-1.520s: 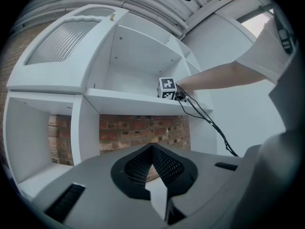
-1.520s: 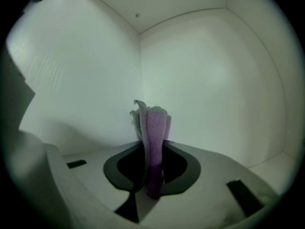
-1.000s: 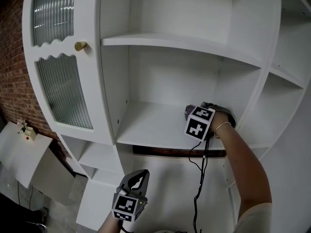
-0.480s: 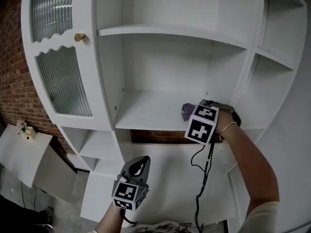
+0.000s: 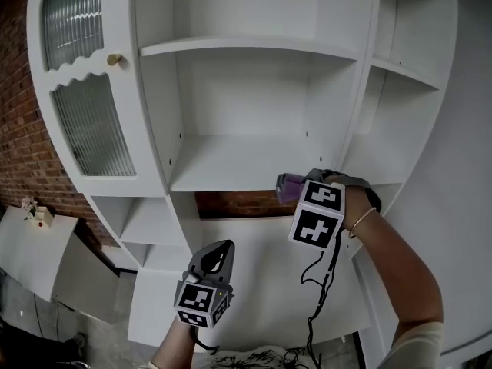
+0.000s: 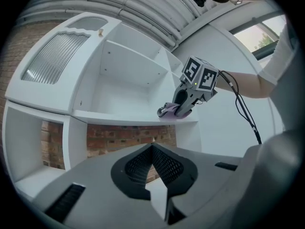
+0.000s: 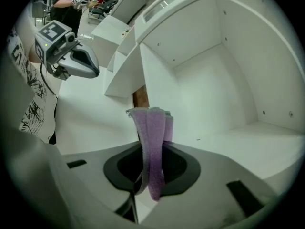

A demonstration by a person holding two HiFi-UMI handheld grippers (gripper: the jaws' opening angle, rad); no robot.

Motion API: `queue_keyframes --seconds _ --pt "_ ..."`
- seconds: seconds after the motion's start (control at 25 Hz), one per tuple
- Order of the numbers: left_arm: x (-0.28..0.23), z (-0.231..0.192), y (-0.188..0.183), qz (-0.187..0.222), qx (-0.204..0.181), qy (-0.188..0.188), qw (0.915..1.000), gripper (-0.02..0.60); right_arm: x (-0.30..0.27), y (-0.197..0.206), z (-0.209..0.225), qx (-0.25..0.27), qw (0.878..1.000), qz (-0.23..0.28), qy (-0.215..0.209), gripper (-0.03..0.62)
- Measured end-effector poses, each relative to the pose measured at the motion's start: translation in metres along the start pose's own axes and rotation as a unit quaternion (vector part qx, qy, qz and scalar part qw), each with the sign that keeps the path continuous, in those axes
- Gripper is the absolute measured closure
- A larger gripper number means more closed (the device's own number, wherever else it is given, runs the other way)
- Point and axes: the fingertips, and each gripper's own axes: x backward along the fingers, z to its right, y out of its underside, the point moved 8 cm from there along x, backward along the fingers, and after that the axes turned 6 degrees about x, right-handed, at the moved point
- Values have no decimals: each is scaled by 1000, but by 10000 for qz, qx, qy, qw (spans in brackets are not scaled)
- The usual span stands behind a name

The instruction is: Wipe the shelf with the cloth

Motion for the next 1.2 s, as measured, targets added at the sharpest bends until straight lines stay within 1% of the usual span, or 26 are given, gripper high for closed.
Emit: queue_keyframes --seconds 0.08,0.2,0.28,0.32,0.36,0.4,0.44,0.52,0.56,0.6,0.64,0.76,0.84,0.96,1.0,1.04,1.08,1.2 --pt "4 6 0 -36 -5 51 10000 568 8 4 -6 -160 9998 126 33 514" --pt "12 11 -4 44 -65 91 9999 568 15 12 -12 -614 9964 489 331 511" --pt "17 11 -6 119 -114 66 9998 568 15 14 -18 -1029 9894 858 555 513" --pt "19 10 -7 139 -125 44 9998 567 15 15 -22 -1274 9834 1109 661 513" --pt "21 9 -7 144 -124 23 9998 566 14 15 -26 -1536 9750 1408 773 513" --pt "23 8 -7 140 -119 3 9998 568 13 15 -32 -1808 9638 1747 888 513" --pt "25 7 -7 130 -117 -11 9998 568 12 15 -37 -2085 9499 2110 989 513" --pt "29 4 -6 126 -164 -17 9998 568 9 18 -50 -2655 9166 2790 1074 513" --pt "31 3 -6 134 -209 -15 9997 568 7 20 -57 -2932 8998 3051 1058 513" --pt "33 1 -6 140 -250 -23 9996 566 4 22 -65 -3167 8854 3240 1038 513" --pt "35 -1 -5 142 -276 -51 9995 568 1 23 -72 -3345 8740 3369 1041 513" --pt "38 -10 -3 138 -262 -181 9994 568 -8 21 -95 -3734 8426 3691 1197 513" --pt "38 -17 0 138 -220 -251 9993 567 -13 15 -110 -4000 8168 3962 1261 513" --pt "38 -22 5 125 -175 -312 9993 566 -17 9 -136 -4367 7785 4342 1217 513" --pt "38 -23 7 105 -182 -335 9992 568 -18 8 -144 -4461 7687 4423 1201 514" --pt "38 -24 8 81 -196 -364 9991 567 -18 7 -150 -4546 7615 4463 1191 514" --pt "37 -24 10 63 -206 -393 9990 568 -20 6 -156 -4619 7570 4468 1177 516" --pt "35 -26 14 42 -204 -428 9989 567 -29 1 -170 -4761 7530 4421 1040 517"
